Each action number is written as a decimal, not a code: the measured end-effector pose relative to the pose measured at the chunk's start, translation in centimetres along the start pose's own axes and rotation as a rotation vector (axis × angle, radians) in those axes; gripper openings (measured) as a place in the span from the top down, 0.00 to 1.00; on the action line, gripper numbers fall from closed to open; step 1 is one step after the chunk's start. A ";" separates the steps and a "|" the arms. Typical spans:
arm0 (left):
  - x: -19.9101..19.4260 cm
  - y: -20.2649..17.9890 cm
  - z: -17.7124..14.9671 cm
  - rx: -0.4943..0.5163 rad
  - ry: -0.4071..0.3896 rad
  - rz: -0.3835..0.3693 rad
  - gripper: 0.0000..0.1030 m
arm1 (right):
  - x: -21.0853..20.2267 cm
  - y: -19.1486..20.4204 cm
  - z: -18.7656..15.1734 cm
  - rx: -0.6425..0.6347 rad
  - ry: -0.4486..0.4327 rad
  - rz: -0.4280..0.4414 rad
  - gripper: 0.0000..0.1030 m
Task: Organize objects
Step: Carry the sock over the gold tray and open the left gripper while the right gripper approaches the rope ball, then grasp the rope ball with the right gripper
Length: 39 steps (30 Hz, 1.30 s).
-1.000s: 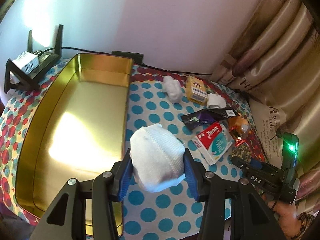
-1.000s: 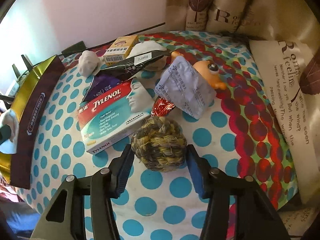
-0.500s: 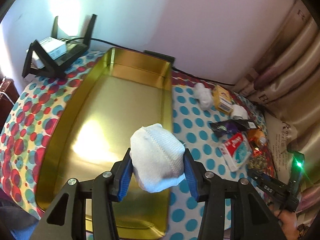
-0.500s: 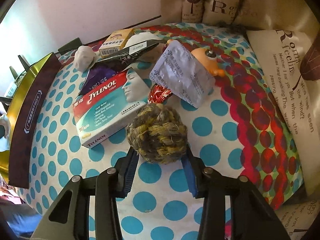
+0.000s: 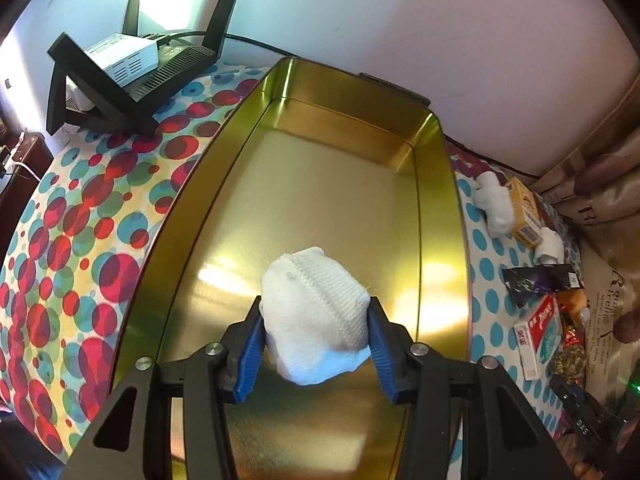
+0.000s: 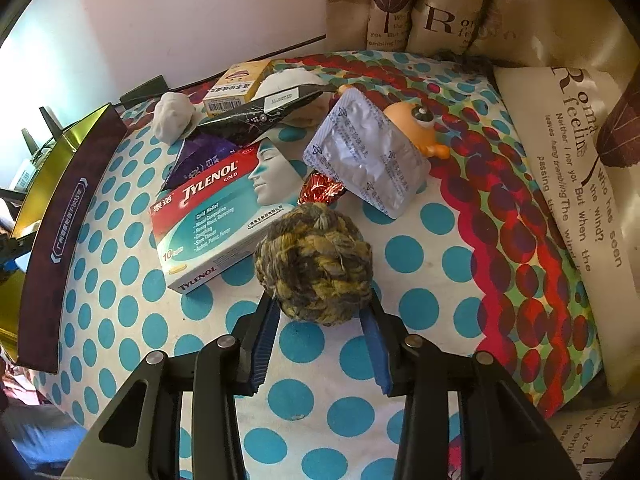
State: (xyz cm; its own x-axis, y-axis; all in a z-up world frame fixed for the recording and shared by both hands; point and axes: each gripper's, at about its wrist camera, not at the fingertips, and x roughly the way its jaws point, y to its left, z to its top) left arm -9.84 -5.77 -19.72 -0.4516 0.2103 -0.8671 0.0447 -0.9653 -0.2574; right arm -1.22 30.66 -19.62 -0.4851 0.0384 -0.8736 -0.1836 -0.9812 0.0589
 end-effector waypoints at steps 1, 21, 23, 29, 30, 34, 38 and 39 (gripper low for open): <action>0.2 -0.1 0.2 0.006 0.004 0.003 0.51 | -0.1 0.0 0.0 -0.001 -0.001 0.000 0.63; -3.8 -0.8 0.5 -0.015 -0.044 -0.007 0.37 | -2.0 0.3 0.3 0.016 -0.054 0.026 0.62; -4.6 -0.5 0.3 -0.030 -0.067 -0.013 0.37 | -2.1 0.0 0.5 0.041 -0.067 -0.009 0.28; -6.0 -0.1 -0.7 -0.053 -0.096 -0.011 0.37 | -2.1 0.5 2.2 0.012 -0.105 0.022 0.19; -6.0 0.0 -0.9 -0.059 -0.091 -0.008 0.37 | -1.8 0.7 2.5 -0.002 -0.102 0.027 0.19; -6.1 0.5 -1.4 -0.078 -0.080 -0.003 0.37 | -0.6 1.8 3.0 -0.036 -0.074 0.037 0.32; -6.3 1.1 -2.0 -0.100 -0.080 0.003 0.37 | 0.0 1.9 2.7 -0.024 -0.070 0.016 0.40; -6.4 1.2 -2.1 -0.104 -0.079 0.005 0.37 | 0.0 1.7 2.6 -0.023 -0.071 0.005 0.47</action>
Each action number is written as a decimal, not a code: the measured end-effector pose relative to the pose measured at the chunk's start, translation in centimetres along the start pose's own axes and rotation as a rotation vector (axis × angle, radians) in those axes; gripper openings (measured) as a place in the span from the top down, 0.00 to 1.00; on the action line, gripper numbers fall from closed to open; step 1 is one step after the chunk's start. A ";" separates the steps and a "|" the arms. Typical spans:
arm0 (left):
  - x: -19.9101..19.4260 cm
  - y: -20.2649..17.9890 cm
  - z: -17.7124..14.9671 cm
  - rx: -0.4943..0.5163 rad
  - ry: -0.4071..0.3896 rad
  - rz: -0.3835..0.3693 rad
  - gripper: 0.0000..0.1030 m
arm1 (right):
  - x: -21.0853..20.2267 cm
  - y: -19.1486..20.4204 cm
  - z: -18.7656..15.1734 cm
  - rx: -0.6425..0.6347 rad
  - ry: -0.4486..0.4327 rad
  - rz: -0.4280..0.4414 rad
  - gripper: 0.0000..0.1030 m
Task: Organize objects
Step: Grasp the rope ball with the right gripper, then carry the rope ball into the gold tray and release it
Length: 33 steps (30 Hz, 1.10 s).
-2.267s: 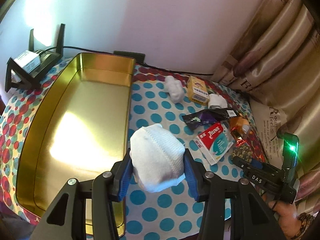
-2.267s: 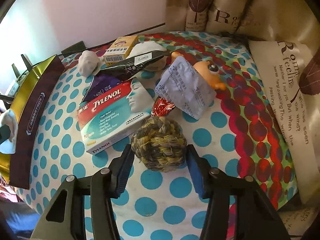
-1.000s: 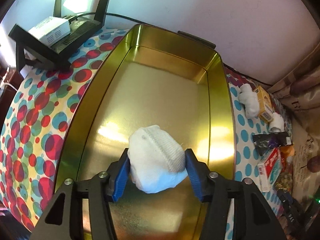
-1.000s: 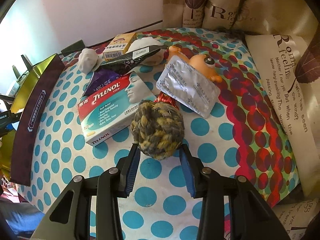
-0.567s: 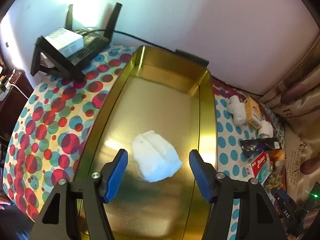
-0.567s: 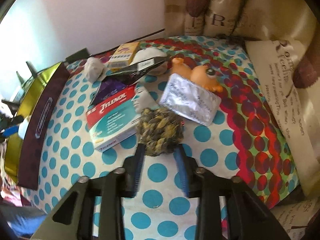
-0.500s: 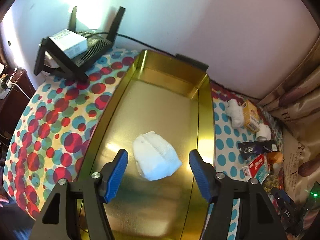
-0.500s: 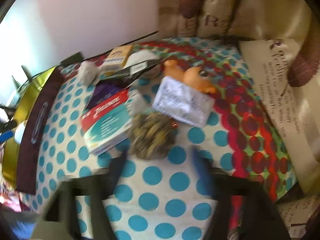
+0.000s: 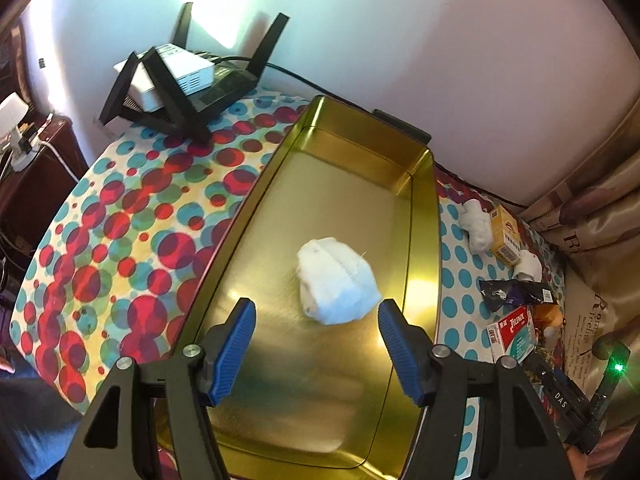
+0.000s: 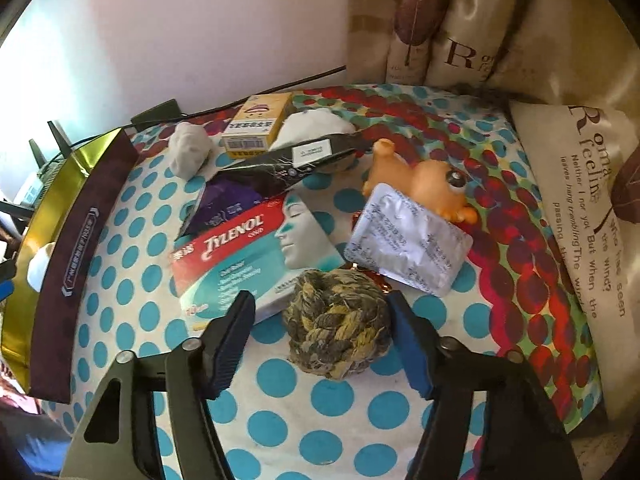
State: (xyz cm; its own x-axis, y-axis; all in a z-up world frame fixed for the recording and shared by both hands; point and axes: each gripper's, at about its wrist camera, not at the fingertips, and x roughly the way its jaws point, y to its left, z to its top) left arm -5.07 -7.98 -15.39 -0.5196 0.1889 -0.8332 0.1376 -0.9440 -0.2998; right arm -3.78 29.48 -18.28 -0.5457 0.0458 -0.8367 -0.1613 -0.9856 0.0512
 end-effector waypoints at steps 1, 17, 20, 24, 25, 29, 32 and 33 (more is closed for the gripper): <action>-0.1 0.2 -0.1 -0.002 -0.001 0.000 0.37 | 0.0 -0.2 0.0 0.001 0.002 -0.008 0.51; -2.8 2.1 0.0 -0.020 -0.079 0.004 0.37 | -7.0 5.3 2.2 -0.080 -0.084 0.242 0.53; -3.4 3.0 0.1 -0.034 -0.092 0.010 0.37 | -8.0 9.9 2.4 -0.172 -0.080 0.359 0.53; -4.0 4.6 0.1 -0.060 -0.106 0.024 0.37 | -8.2 15.5 1.6 -0.315 -0.053 0.467 0.53; -4.2 5.2 0.0 -0.071 -0.110 0.027 0.37 | -8.1 16.8 1.3 -0.349 -0.043 0.485 0.53; -5.1 7.3 -0.3 -0.112 -0.121 0.046 0.37 | -7.0 21.1 -0.4 -0.448 0.009 0.527 0.53; -5.4 8.3 -0.4 -0.127 -0.121 0.057 0.37 | -5.6 23.7 -1.6 -0.508 0.047 0.524 0.53; -5.6 8.7 -0.5 -0.131 -0.124 0.061 0.37 | -5.1 24.0 -1.8 -0.525 0.055 0.518 0.53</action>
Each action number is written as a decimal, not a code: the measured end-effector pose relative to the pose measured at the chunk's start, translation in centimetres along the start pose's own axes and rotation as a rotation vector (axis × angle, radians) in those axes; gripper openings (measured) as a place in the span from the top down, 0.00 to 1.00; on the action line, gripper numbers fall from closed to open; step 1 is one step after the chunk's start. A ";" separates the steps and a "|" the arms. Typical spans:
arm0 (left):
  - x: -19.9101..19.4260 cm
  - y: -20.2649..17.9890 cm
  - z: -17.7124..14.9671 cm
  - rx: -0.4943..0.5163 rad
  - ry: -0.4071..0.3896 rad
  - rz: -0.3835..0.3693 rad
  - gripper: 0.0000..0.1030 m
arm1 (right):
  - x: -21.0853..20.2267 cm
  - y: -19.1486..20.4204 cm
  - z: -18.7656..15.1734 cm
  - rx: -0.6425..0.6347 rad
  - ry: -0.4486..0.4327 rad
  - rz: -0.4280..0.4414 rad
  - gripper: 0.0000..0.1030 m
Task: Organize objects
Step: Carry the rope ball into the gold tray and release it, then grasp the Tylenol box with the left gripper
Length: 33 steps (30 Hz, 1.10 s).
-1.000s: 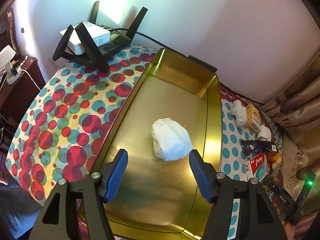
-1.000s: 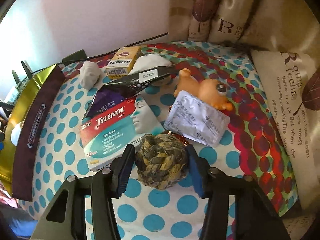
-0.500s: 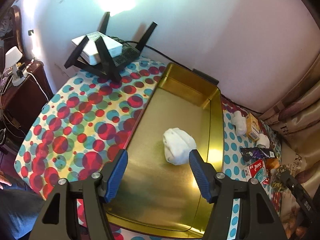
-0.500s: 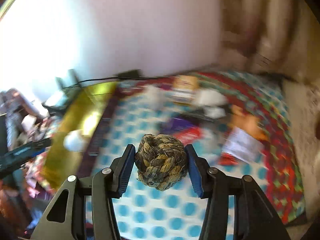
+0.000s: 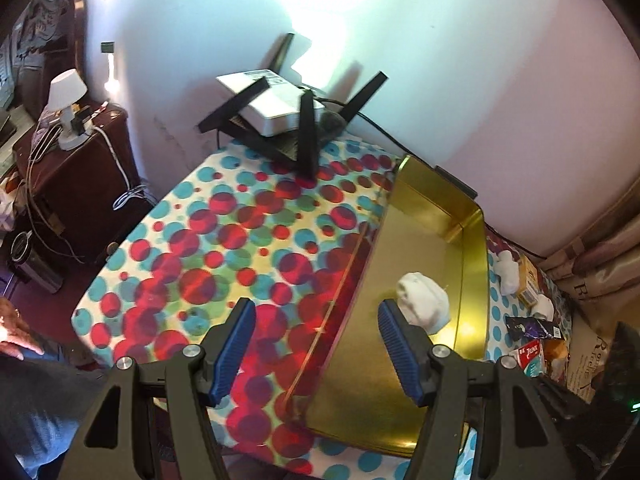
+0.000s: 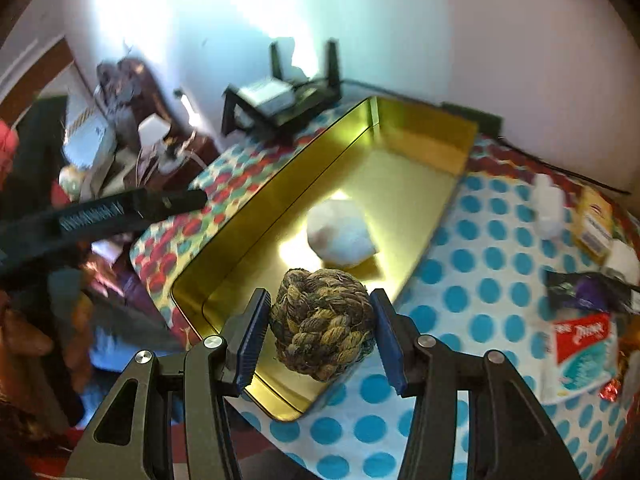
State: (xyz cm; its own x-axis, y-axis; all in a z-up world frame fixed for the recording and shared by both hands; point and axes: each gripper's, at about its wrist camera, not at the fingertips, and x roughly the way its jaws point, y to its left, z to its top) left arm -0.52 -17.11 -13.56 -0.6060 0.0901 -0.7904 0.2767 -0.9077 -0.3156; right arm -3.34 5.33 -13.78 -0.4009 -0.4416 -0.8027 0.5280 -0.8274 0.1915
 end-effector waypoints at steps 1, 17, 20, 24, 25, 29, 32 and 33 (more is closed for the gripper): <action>-0.1 0.2 0.0 -0.001 -0.003 0.003 0.37 | 0.7 0.3 -0.1 -0.013 0.014 -0.006 0.53; 0.7 -2.6 -0.5 0.058 0.010 -0.026 0.37 | -2.1 -0.7 -1.4 0.018 -0.102 -0.084 0.17; 1.0 -4.8 -0.8 0.104 0.021 -0.061 0.37 | -3.3 -2.3 -1.9 0.076 -0.118 -0.103 0.16; 1.5 -8.3 -1.4 0.193 0.043 -0.105 0.36 | -4.6 -4.6 -2.8 0.147 -0.131 -0.144 0.15; 1.6 -9.2 -1.6 0.217 0.048 -0.115 0.36 | -4.9 -5.1 -3.2 0.161 -0.130 -0.154 0.14; 1.9 -12.4 -2.8 0.301 0.070 -0.160 0.36 | -6.0 -7.4 -4.8 0.241 -0.121 -0.212 0.14; 2.5 -15.0 -3.7 0.359 0.096 -0.201 0.35 | -7.0 -9.3 -6.1 0.307 -0.112 -0.292 0.14; 2.7 -15.8 -4.0 0.380 0.106 -0.212 0.35 | -7.2 -9.8 -6.6 0.328 -0.108 -0.310 0.14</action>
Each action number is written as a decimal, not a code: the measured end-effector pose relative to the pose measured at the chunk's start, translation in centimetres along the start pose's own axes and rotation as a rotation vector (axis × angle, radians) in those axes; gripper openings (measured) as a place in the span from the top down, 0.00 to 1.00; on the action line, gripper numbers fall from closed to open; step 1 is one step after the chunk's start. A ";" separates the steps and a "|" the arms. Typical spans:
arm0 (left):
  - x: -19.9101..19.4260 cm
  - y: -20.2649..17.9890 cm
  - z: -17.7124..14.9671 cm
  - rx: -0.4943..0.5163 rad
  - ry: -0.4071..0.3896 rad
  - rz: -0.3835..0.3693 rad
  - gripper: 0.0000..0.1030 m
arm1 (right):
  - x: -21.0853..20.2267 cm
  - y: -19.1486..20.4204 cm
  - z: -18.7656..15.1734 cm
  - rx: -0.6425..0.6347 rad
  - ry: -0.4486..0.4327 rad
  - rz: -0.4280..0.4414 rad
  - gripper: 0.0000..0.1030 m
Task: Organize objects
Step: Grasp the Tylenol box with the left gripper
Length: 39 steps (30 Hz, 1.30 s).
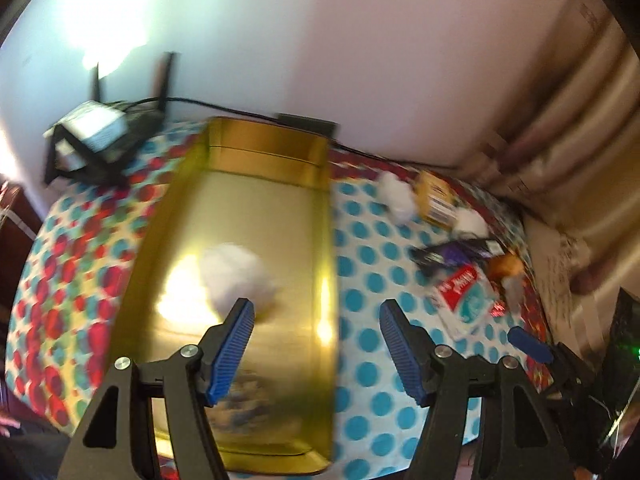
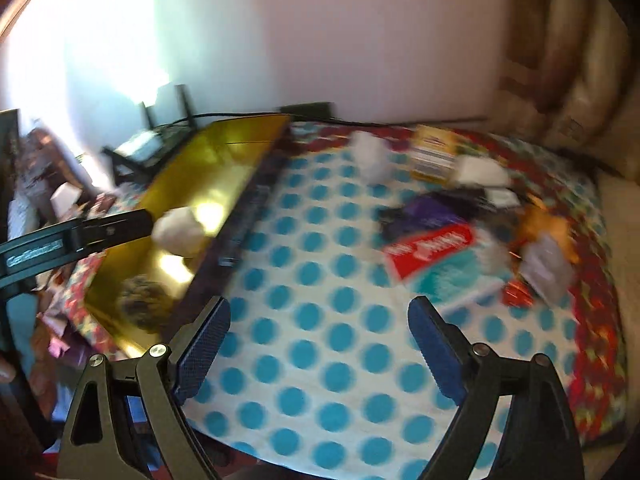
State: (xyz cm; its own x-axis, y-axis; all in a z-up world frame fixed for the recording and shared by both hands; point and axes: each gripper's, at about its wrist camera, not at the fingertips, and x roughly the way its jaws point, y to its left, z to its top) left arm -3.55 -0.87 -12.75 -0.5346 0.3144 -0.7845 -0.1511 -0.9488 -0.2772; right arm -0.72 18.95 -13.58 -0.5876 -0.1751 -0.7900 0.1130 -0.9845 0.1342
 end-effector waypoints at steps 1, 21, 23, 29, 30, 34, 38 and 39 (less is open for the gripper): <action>0.4 -0.9 0.1 0.021 0.011 -0.015 0.35 | -0.1 -0.9 -0.2 0.026 0.007 -0.026 0.14; 12.1 -16.6 -0.9 0.571 0.214 -0.209 0.30 | -2.8 -13.2 -3.8 0.352 0.034 -0.292 0.13; 13.1 -17.6 -1.0 0.622 0.226 -0.205 0.30 | -3.0 -14.0 -4.2 0.376 0.038 -0.301 0.13; 14.9 -19.1 -0.6 0.697 0.207 -0.180 0.26 | -3.8 -15.7 -5.3 0.415 0.042 -0.320 0.13; 15.1 -19.2 -0.6 0.703 0.208 -0.181 0.26 | -3.9 -15.9 -5.4 0.418 0.042 -0.322 0.13; 15.6 -19.2 -0.2 0.710 0.207 -0.196 0.20 | -4.3 -16.7 -5.8 0.436 0.040 -0.324 0.13; 16.2 -19.2 -0.1 0.707 0.255 -0.236 0.18 | -4.5 -17.2 -6.0 0.443 0.041 -0.321 0.13; 16.2 -19.3 -0.4 0.718 0.262 -0.234 0.18 | -4.5 -17.2 -6.0 0.442 0.040 -0.321 0.13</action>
State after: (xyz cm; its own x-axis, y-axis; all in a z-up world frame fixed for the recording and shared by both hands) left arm -8.95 22.57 -20.39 -0.2231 0.4200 -0.8797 -0.7814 -0.6166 -0.0963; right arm 4.74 36.76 -15.92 -0.5050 0.1271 -0.8537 -0.4200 -0.9003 0.1144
